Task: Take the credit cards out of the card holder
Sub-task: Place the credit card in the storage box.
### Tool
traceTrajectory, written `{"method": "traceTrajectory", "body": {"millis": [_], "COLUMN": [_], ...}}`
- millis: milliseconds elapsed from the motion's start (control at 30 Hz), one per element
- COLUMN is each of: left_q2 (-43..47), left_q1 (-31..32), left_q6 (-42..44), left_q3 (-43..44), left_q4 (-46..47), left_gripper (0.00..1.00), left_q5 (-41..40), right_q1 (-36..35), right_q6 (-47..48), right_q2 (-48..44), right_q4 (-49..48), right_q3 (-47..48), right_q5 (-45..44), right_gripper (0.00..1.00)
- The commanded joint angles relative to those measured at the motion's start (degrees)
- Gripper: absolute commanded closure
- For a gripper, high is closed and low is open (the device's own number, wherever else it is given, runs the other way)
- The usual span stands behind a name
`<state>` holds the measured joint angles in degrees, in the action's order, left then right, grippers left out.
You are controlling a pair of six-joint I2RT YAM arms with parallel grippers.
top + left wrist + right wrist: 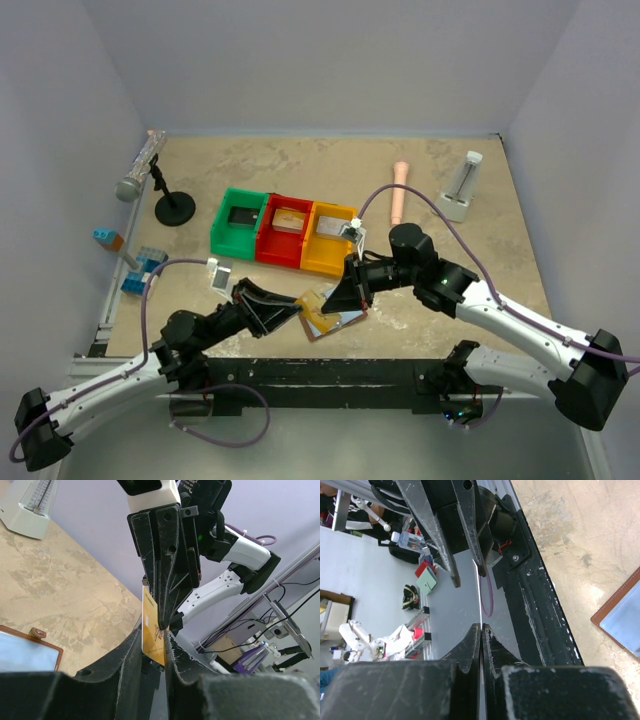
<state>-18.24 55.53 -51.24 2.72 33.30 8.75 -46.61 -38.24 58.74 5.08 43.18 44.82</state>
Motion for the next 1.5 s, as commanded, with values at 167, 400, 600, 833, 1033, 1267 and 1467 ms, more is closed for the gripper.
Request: {"method": "traceTrajectory", "body": {"millis": [167, 400, 600, 833, 1033, 1267, 1467], "left_q2": [0.58, 0.31, 4.7, -3.97, -15.23, -28.85, -37.91], "left_q1": [0.02, 0.02, -0.07, -4.28, -16.31, -23.27, -25.55], "left_q6": [1.94, 2.29, 2.73, 1.68, -3.33, -3.87, -0.62], "left_q3": [-4.48, -3.69, 2.98, 13.26, 18.72, 25.31, 30.41], "left_q4": [-0.43, -1.73, -24.04, -32.77, -30.06, -24.7, -20.38], "left_gripper": [0.85, 1.0, 1.0, 1.0, 1.0, 1.0, 1.0], "left_q5": [-0.23, -1.36, -17.52, -26.33, -20.8, -21.32, -20.88], "right_q1": [-0.32, -0.24, 0.03, 0.03, 0.03, 0.03, 0.03], "right_q6": [1.41, 2.55, 7.29, 10.38, 10.03, 10.12, 9.85], "right_q2": [-0.29, -0.2, -5.64, -11.01, -15.23, -18.31, -19.98], "right_q4": [-1.22, 1.68, 12.82, 19.7, 19.79, 20.06, 19.71], "right_q3": [0.94, 1.91, 3.49, 2.0, -0.81, -2.66, -4.06], "right_q5": [1.76, 1.06, -10.96, -19.06, -21.52, -22.58, -22.67], "right_gripper": [1.0, 0.73, 0.24, 0.23, 0.26, 0.27, 0.28]}}
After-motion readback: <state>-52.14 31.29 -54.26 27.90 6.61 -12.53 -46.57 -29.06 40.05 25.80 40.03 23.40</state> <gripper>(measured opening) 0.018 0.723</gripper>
